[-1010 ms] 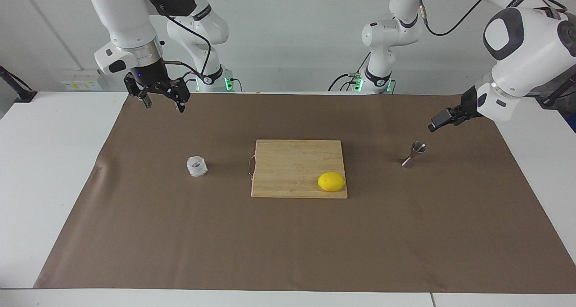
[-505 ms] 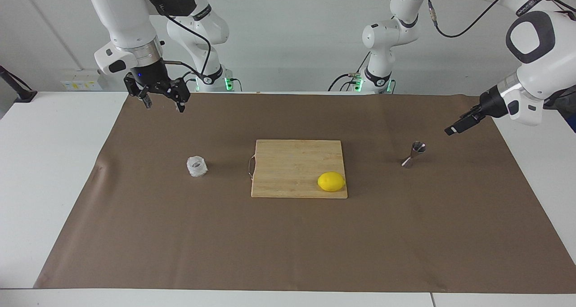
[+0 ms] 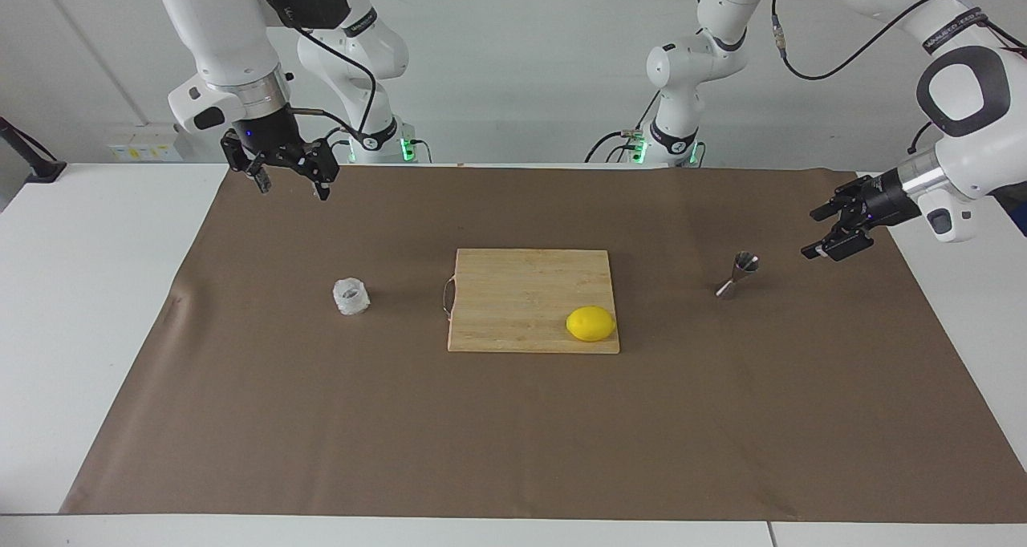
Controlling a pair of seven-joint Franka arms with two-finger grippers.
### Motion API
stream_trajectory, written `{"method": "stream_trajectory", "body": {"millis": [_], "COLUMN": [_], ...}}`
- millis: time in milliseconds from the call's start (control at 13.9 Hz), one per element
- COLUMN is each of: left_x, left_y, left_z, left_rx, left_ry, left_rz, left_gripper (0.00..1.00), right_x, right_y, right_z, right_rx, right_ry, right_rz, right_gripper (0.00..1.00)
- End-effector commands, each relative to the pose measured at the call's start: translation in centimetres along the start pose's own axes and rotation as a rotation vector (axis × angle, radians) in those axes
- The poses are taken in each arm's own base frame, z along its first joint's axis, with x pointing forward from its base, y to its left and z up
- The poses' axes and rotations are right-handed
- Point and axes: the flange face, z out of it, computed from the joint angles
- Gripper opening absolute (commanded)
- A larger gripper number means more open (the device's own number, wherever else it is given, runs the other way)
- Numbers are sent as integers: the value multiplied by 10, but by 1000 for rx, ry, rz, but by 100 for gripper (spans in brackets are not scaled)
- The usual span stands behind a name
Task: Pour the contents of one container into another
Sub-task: 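Open the left gripper and move it toward the metal cup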
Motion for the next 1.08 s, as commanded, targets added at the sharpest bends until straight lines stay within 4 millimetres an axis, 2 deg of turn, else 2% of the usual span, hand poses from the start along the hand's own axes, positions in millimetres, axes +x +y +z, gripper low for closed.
{"method": "stream_trajectory", "body": {"millis": [0,216,505,722,866,1010], "left_x": [14,42,50,71,96,106], "left_y": [1,-9,-3,-2,-8,-6], "left_z": [8,11,30,50,67,87], "left_rx": [-18,-73,-76,-60,-60,-66], "left_ry": [-77,-157,-218,-246,-286,-351], "left_rz": [-109,-155,-173,-197,-232,-249], "left_gripper": [100,100,100,100,100,100], "right_x": [-5,-4,-4,-5,-4,-4], "right_y": [4,4,5,4,5,5], "right_z": [-2,-2,-2,-2,-2,-2], "right_rx": [4,4,5,4,5,5], "right_ry": [-7,-9,-7,-7,-7,-7], "right_rz": [-3,-3,-3,-3,-2,-2], "right_gripper": [100,100,100,100,100,100]}}
